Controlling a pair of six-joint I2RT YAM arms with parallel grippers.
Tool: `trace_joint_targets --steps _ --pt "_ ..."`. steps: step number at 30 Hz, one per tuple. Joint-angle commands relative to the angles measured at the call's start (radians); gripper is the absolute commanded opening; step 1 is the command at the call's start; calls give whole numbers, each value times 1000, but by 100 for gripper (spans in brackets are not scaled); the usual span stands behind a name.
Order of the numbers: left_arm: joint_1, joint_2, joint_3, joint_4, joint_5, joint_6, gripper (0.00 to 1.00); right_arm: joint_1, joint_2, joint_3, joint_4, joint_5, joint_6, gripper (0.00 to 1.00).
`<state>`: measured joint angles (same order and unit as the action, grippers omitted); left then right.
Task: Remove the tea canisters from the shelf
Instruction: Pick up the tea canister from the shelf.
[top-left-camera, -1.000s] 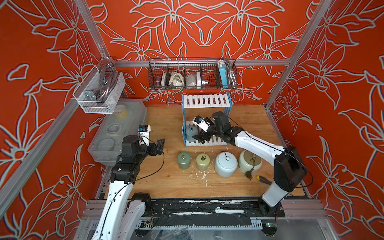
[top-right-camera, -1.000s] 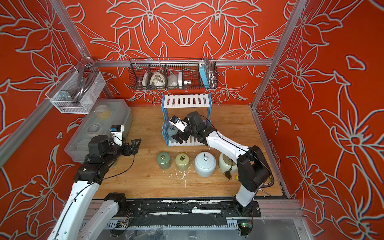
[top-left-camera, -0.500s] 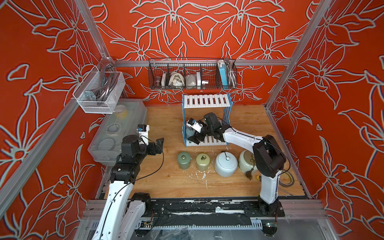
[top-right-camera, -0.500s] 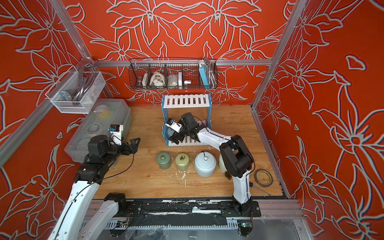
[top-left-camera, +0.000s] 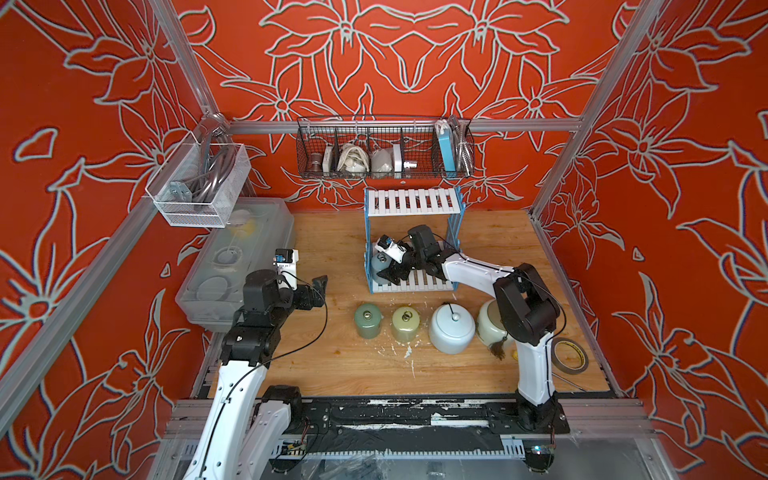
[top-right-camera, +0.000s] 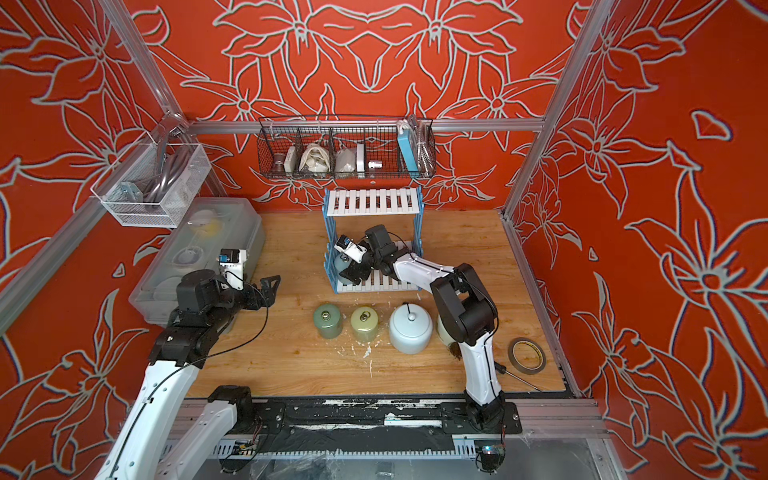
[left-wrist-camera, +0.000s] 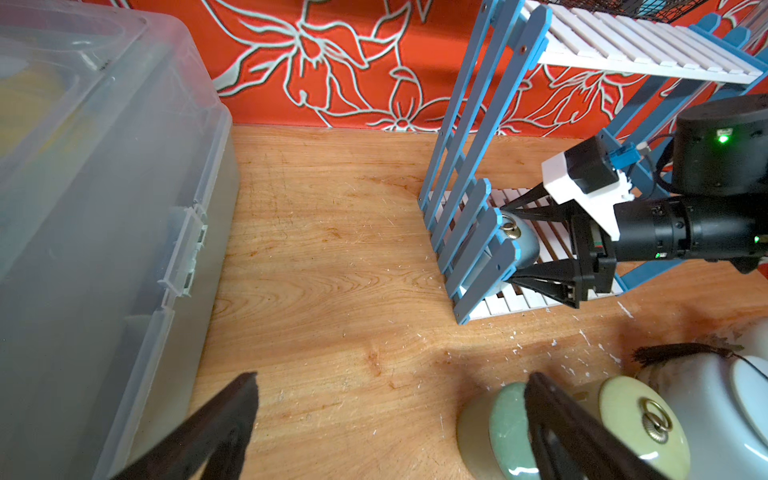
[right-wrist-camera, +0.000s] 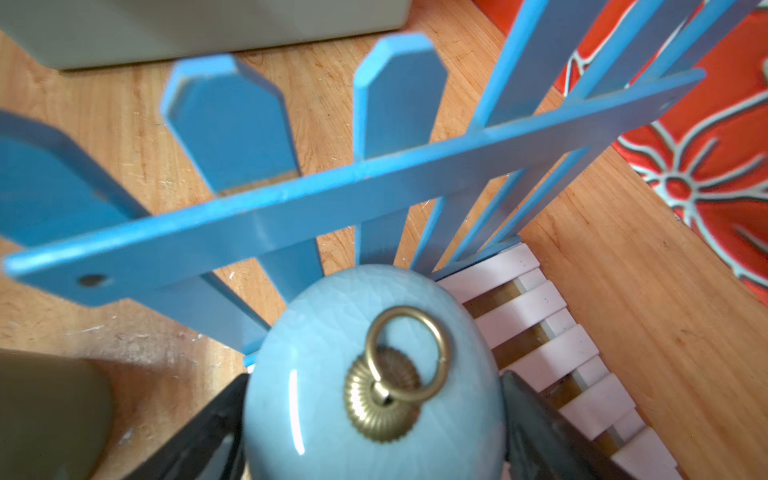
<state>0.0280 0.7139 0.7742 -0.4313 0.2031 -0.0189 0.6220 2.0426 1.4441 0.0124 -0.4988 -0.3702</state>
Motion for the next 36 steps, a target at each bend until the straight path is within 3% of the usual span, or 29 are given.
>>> trace_joint_targets --steps 1,6,12,24,36 --pt "12 0 -1 22 -3 5 99 7 15 13 2 -33 -10 87" --pt "15 -7 -13 32 0 8 99 7 -6 12 -17 -30 -30 67" --pt "15 -20 -17 28 2 14 99 8 -75 -32 -1 -29 -32 58" --pt "17 -35 -8 15 -33 13 99 13 -312 -174 9 -14 7 55" --pt "29 -37 -14 28 -25 5 99 111 -553 -253 -69 41 28 55"
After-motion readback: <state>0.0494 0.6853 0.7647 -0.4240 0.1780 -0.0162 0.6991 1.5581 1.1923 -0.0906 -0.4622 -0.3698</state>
